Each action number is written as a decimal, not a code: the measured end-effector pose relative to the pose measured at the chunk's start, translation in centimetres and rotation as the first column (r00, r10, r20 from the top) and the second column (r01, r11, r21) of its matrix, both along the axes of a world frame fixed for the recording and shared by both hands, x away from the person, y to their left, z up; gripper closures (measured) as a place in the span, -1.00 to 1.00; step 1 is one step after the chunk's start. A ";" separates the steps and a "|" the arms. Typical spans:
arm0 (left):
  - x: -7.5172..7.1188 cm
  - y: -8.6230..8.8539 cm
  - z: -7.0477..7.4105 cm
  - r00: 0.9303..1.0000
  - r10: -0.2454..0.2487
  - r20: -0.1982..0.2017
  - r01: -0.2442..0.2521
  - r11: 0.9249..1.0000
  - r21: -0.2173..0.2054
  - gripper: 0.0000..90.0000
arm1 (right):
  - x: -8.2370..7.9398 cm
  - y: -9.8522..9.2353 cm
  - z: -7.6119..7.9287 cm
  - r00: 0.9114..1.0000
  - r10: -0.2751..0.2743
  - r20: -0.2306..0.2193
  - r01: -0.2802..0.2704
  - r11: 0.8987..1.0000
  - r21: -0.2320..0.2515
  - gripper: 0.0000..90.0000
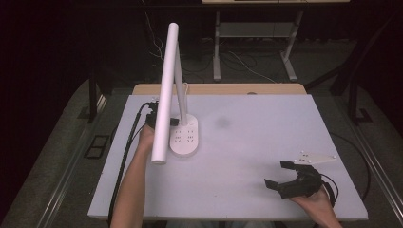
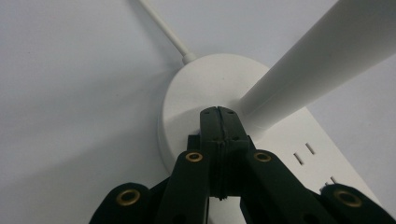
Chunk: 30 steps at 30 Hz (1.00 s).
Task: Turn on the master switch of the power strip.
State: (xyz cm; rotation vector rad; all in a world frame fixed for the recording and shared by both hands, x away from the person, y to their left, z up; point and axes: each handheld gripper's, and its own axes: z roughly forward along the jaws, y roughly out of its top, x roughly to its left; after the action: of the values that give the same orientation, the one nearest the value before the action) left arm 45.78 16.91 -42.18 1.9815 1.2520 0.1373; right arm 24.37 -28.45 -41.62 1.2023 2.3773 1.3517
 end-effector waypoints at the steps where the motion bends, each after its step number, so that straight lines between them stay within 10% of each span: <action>1: 0.0 0.2 -0.1 1.000 0.006 -0.002 -0.006 1.000 -0.021 1.00 | 0.0 -0.1 0.0 1.000 -0.002 0.000 0.002 1.000 0.001 -0.99; 30: -1.0 1.5 1.7 0.997 -0.007 0.071 0.003 0.998 0.065 0.99 | 0.2 -0.4 -0.2 1.000 -0.018 -0.006 0.018 1.000 0.004 -0.99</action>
State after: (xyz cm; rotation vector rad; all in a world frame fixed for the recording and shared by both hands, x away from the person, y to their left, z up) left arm 44.77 18.39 -40.43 2.0169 1.2102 0.2471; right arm 24.53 -28.88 -41.79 1.2275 2.3626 1.3502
